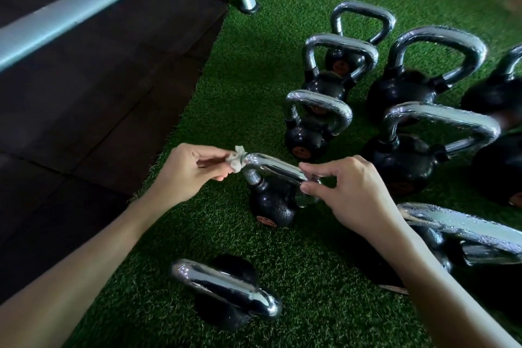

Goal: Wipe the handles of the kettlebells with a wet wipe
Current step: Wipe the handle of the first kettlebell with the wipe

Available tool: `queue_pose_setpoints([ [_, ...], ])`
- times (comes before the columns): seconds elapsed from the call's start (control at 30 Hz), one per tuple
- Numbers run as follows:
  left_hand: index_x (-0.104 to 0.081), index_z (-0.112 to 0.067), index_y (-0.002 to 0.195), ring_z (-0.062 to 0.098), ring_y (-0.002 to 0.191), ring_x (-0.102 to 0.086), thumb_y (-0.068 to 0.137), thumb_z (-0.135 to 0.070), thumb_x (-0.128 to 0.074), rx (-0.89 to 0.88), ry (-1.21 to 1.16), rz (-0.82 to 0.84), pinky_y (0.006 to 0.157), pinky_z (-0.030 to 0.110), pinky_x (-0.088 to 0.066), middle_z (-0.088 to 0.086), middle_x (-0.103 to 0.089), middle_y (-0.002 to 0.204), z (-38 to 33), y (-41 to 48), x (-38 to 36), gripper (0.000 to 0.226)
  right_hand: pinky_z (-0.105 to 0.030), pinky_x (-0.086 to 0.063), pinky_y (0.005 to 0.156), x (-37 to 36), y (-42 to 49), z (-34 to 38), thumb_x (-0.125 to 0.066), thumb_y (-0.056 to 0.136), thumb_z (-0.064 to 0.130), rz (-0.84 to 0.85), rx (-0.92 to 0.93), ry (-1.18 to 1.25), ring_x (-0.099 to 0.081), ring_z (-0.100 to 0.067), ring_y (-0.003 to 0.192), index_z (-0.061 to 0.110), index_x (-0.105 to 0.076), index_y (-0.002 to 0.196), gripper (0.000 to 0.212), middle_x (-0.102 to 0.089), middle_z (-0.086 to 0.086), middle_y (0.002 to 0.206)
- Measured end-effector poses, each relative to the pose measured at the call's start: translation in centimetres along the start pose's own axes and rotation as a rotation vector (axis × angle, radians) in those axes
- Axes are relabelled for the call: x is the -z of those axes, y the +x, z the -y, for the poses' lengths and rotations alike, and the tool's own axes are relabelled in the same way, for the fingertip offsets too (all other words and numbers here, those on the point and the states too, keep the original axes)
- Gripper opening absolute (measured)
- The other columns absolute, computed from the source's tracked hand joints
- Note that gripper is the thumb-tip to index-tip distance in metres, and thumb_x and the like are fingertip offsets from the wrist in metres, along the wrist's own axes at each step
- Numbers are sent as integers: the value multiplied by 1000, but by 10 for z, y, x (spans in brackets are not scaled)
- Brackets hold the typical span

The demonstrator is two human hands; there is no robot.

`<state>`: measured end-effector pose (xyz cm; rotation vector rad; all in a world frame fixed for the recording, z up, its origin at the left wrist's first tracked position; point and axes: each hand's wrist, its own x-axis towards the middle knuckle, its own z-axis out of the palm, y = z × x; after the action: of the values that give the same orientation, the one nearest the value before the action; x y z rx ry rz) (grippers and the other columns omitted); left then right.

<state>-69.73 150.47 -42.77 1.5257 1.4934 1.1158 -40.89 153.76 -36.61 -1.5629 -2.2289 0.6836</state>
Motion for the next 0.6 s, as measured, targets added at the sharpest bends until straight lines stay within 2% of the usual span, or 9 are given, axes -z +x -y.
queue_pose_setpoints([
  [0.1, -76, -12, 114, 20, 84, -78, 82, -22, -79, -23, 11, -82, 75, 32, -64, -4, -80, 99, 7, -16, -9, 33, -20, -37, 60, 0, 1, -1, -79, 82, 42, 4, -2, 8, -52, -10, 78, 44, -74, 114, 32, -69, 7, 85],
  [0.17, -77, -10, 111, 18, 84, -78, 83, -16, -80, 4, -12, -100, 72, 32, -64, -4, -80, 98, 10, -20, -21, 29, -14, -30, 53, 1, 1, -1, -80, 82, 42, 14, -9, 10, -49, -1, 64, 45, -73, 115, 33, -68, 11, 79],
  [0.23, -78, -11, 107, 19, 82, -78, 82, -9, -81, 63, -53, -98, 70, 32, -64, -2, -80, 94, 15, -18, -30, 25, -10, -35, 47, 2, 1, 1, -82, 82, 35, 15, -34, 55, -52, 6, 53, 40, -76, 112, 31, -60, 23, 69],
  [0.3, -78, -8, 108, 22, 81, -78, 81, -4, -82, 101, -65, -104, 70, 34, -65, 2, -80, 93, 21, -8, -33, 27, -4, -38, 51, 1, 1, 2, -84, 80, 31, 9, -57, 95, -52, 18, 53, 33, -79, 108, 28, -62, 27, 72],
  [0.4, -77, -2, 110, 21, 79, -78, 82, -9, -83, 119, -37, -70, 70, 36, -65, 5, -80, 93, 21, 13, -36, 30, -3, -38, 50, -7, -3, 7, -86, 76, 38, -33, -126, 190, -55, 20, 55, 32, -79, 106, 31, -72, 23, 83],
  [0.5, -78, -3, 107, 20, 75, -77, 82, -9, -82, 147, -60, -95, 67, 31, -64, 5, -80, 90, 18, 24, -46, 26, -5, -44, 55, -24, -12, 16, -87, 74, 44, -94, -147, 252, -63, 15, 71, 32, -79, 105, 34, -71, 24, 77],
  [0.6, -78, -2, 106, 22, 76, -78, 82, -8, -82, 181, -102, -129, 67, 32, -64, 7, -80, 90, 20, 21, -54, 26, -8, -49, 65, -32, -17, 21, -83, 79, 42, -100, -128, 261, -67, 7, 80, 29, -78, 110, 34, -73, 25, 88],
])
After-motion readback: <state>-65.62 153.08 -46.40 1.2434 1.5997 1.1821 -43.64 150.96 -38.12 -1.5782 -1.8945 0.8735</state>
